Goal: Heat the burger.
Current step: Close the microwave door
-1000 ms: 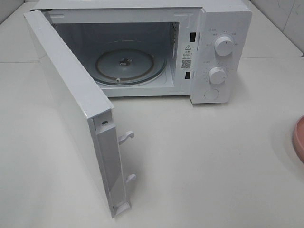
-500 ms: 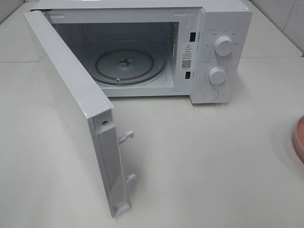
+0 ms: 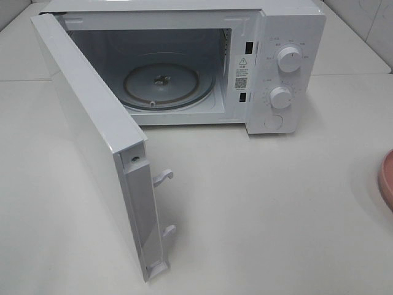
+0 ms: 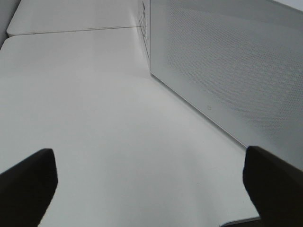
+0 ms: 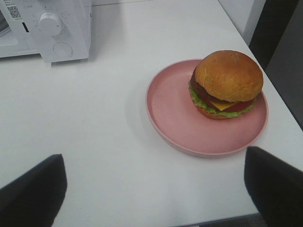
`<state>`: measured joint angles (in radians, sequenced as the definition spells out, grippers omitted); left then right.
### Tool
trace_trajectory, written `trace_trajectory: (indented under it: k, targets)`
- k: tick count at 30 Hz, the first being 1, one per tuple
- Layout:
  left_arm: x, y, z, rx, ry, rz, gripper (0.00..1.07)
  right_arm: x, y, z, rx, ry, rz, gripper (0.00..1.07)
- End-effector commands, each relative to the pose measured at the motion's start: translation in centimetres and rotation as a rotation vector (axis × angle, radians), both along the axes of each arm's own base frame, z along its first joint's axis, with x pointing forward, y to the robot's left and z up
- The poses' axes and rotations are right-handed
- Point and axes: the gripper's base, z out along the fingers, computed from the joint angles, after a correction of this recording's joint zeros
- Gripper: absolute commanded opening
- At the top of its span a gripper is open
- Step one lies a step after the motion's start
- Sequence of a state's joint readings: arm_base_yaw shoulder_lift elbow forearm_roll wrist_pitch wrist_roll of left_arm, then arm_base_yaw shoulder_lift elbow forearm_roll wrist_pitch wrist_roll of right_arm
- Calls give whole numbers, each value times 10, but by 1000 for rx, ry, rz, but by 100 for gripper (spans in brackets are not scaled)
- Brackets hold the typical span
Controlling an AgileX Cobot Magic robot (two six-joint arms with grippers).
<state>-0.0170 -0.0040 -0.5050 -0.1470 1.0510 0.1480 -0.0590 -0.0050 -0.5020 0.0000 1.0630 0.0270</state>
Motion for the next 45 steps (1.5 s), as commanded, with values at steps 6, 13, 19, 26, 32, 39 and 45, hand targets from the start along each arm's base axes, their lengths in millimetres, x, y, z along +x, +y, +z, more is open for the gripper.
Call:
trace_trajectory:
  k: [6, 13, 19, 26, 32, 39, 45]
  targets:
    - [-3, 0, 5, -24, -50, 5, 102, -2, 0, 0, -4, -28, -3, 98]
    - [19, 0, 31, -99, -178, 39, 102, -2, 0, 0, -4, -28, -3, 98]
    - [63, 5, 33, -58, -225, 86, 102, -2, 0, 0, -4, -28, -3, 98]
    - [112, 8, 1, -88, -281, 138, 87, -2, 0, 0, -4, -28, -3, 98]
    - [137, 11, -12, -93, -337, 175, 20, -2, 0, 0, -4, -28, -3, 98]
    - [157, 12, -20, -82, -324, 192, 0, -2, 0, 0, -4, -28, -3, 98]
    - [175, 13, -31, -89, -312, 208, 0, -2, 0, 0, -4, -28, -3, 98]
